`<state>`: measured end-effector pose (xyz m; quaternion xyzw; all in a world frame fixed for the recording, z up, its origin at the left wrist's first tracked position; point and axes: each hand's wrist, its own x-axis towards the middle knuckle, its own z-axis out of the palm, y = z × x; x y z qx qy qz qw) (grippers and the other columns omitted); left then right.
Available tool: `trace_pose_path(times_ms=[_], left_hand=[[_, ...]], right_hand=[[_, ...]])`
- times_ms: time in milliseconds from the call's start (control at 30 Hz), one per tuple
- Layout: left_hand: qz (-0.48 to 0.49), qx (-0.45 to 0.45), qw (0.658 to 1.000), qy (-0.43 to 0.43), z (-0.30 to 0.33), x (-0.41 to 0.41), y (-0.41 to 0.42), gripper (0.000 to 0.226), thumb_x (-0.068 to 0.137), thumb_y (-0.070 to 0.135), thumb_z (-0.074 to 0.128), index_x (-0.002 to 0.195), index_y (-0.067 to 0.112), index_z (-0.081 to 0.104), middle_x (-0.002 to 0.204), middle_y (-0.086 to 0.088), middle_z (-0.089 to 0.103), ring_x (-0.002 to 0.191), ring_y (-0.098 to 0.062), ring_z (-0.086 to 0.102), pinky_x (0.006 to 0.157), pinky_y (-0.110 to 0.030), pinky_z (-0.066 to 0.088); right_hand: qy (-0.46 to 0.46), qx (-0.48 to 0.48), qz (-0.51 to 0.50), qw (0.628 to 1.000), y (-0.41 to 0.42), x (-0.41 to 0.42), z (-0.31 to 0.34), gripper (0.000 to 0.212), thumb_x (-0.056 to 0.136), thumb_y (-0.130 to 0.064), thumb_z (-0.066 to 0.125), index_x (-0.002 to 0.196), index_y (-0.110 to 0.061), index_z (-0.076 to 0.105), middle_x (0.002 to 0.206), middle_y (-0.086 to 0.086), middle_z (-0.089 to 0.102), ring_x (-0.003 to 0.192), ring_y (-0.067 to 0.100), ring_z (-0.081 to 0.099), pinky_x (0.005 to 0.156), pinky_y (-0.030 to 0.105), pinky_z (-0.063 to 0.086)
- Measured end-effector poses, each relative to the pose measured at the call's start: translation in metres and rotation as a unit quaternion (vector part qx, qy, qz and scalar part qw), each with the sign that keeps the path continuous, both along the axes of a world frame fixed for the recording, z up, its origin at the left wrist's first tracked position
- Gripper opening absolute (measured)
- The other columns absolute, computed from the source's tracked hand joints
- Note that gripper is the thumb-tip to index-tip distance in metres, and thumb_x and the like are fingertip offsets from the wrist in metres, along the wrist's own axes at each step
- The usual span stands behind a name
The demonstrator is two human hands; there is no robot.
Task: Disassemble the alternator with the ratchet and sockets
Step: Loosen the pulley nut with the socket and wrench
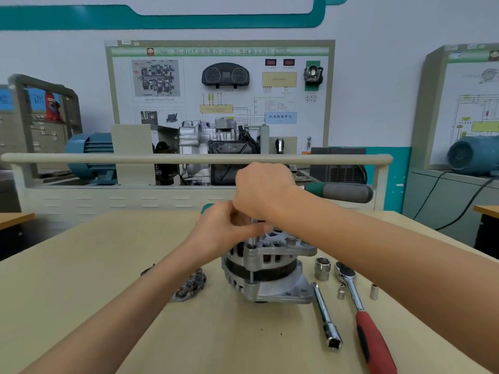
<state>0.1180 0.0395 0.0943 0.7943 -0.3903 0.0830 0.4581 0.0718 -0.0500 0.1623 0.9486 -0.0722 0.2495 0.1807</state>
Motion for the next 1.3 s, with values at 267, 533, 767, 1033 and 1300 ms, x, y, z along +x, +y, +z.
trace_pose_path(times_ms=[267, 533, 767, 1033, 1300], left_hand=[[-0.213, -0.017, 0.966, 0.147, -0.006, 0.011, 0.017, 0.023, 0.087, 0.013, 0.064, 0.108, 0.021, 0.069, 0.102, 0.006, 0.073, 0.105, -0.004, 0.065, 0.084, -0.008, 0.046], [-0.060, -0.073, 0.988, 0.123, -0.007, 0.005, -0.002, 0.027, 0.064, 0.022, 0.084, 0.066, 0.018, 0.058, 0.048, 0.015, 0.052, 0.049, -0.001, 0.049, 0.053, -0.012, 0.043], [-0.137, -0.044, 0.984, 0.107, -0.003, 0.004, 0.011, 0.012, 0.084, 0.025, 0.069, 0.096, 0.026, 0.071, 0.090, 0.013, 0.074, 0.087, 0.005, 0.066, 0.068, -0.001, 0.043], [-0.162, -0.046, 0.976, 0.140, -0.002, 0.003, 0.015, 0.013, 0.087, 0.017, 0.065, 0.098, 0.018, 0.073, 0.091, 0.008, 0.075, 0.093, 0.001, 0.067, 0.071, -0.001, 0.043], [-0.013, -0.030, 0.999, 0.032, -0.001, -0.001, 0.001, 0.038, 0.073, 0.030, 0.079, 0.078, -0.001, 0.057, 0.060, -0.003, 0.043, 0.055, -0.011, 0.039, 0.055, -0.022, 0.029]], right_hand=[[-0.052, -0.077, 0.208, 0.974, -0.021, -0.008, -0.003, 0.010, 0.094, -0.017, 0.035, 0.092, -0.011, 0.043, 0.053, -0.005, 0.030, 0.043, 0.013, 0.026, 0.043, 0.029, 0.016], [-0.020, -0.001, 0.000, 1.000, -0.002, -0.001, -0.001, 0.026, 0.089, -0.015, 0.041, 0.064, -0.015, 0.036, 0.061, 0.000, 0.037, 0.050, 0.015, 0.035, 0.044, 0.025, 0.025], [-0.007, -0.060, 0.097, 0.993, -0.011, -0.006, 0.002, 0.023, 0.094, -0.018, 0.035, 0.072, -0.011, 0.034, 0.060, -0.001, 0.034, 0.048, 0.014, 0.034, 0.043, 0.027, 0.023], [0.022, -0.081, 0.193, 0.978, -0.014, -0.011, 0.006, 0.013, 0.095, -0.018, 0.032, 0.083, -0.013, 0.035, 0.058, -0.004, 0.031, 0.048, 0.011, 0.030, 0.044, 0.029, 0.018], [-0.010, -0.053, 0.102, 0.993, -0.005, -0.003, 0.001, 0.032, 0.092, -0.019, 0.037, 0.061, -0.017, 0.029, 0.060, -0.001, 0.038, 0.049, 0.014, 0.037, 0.043, 0.027, 0.026]])
